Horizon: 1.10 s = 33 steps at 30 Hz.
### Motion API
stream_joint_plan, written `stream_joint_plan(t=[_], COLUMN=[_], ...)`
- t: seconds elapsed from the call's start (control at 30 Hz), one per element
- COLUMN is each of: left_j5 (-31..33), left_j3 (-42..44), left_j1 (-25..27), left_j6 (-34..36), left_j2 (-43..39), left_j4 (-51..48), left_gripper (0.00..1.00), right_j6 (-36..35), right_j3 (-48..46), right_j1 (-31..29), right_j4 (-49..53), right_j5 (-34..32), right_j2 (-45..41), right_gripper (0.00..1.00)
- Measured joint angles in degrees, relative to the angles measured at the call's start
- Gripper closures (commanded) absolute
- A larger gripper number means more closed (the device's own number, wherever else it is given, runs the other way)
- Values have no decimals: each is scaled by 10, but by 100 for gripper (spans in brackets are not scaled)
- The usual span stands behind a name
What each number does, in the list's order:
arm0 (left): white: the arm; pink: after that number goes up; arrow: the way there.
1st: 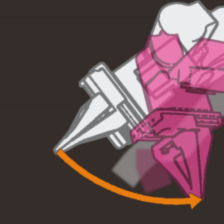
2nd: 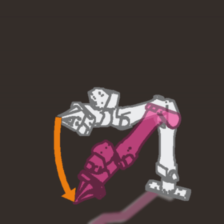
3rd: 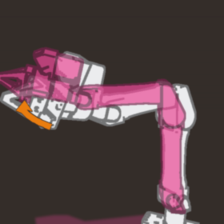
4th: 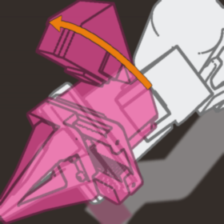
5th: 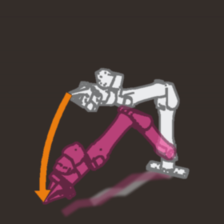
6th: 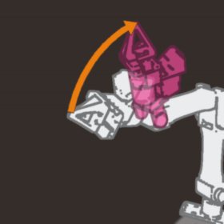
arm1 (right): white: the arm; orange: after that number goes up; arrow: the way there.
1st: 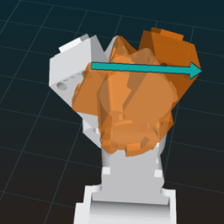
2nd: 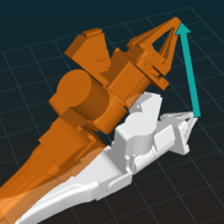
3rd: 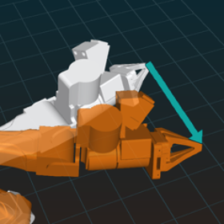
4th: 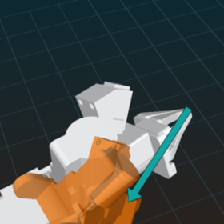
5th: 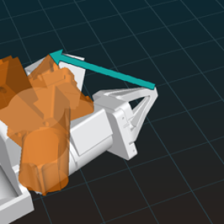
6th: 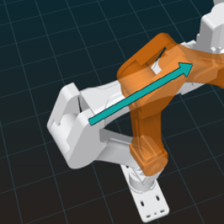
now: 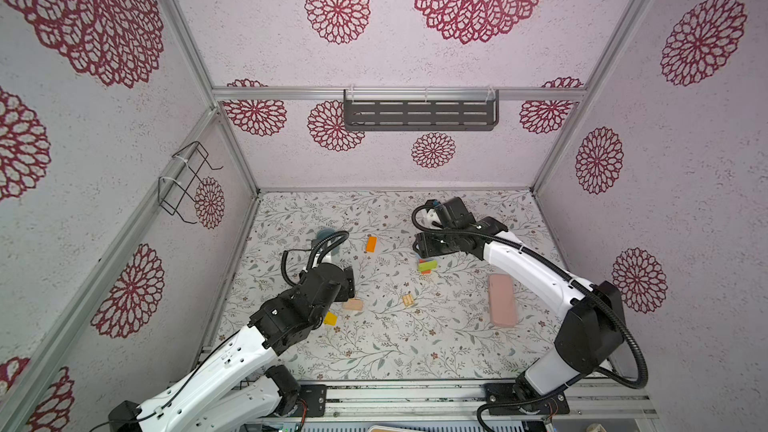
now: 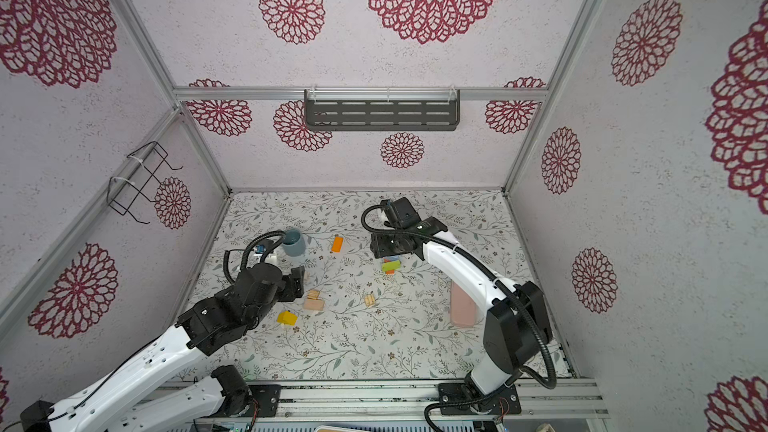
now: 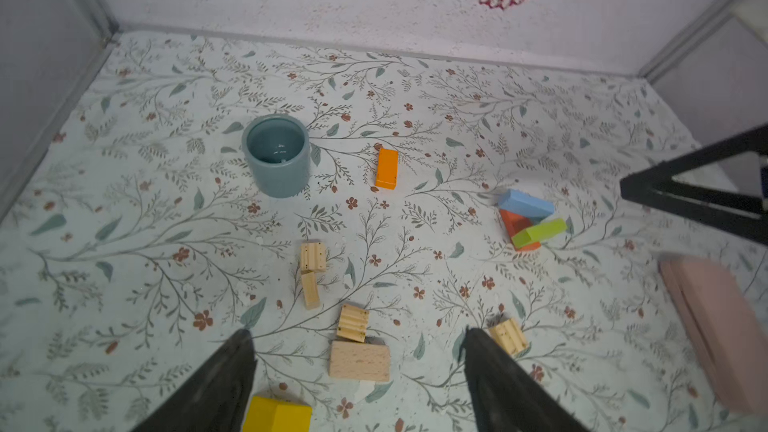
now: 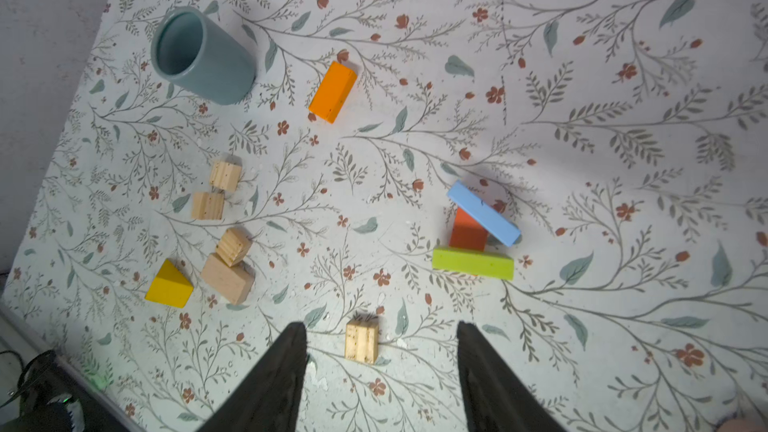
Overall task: Build the wood block tower
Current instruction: 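Grasp the orange block with the right gripper while the left arm draws back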
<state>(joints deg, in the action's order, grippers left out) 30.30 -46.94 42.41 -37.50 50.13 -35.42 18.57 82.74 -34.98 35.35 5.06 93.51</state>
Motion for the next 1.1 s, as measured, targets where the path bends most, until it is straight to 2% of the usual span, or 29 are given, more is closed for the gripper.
stream_joint_plan(t=[0.1,0.23,0.27,0.43,0.5,0.67,0.9,1.1], left_j5=[-16,-38,-43,-69,-74,-80,-85,-96], left_j3=[1,2,3,18,28,61,92,89], left_j1=[-34,-69,-75,-94,-96,-97,-97,-97], left_j6=[-11,-17,-17,-30,-39,-57,-83,-83], left_j2=[-6,-22,-26,-47,-58,-99,-169,-176], left_j4=[2,4,3,-5,-10,-23,-35,-59], left_gripper=[45,48,45,9,3,1,1,2], right_j6=[-1,0,0,5,6,11,70,115], right_j3=[46,98,113,203,253,366,389,422], right_j1=[-4,-15,-19,-45,-56,-76,-96,-104], right_j4=[13,37,43,75,91,107,48,3], right_j5=[-19,-39,-42,-50,-53,-73,-115,-141], right_j2=[39,92,106,195,237,327,387,456], right_gripper=[40,47,49,46,42,36,29,28])
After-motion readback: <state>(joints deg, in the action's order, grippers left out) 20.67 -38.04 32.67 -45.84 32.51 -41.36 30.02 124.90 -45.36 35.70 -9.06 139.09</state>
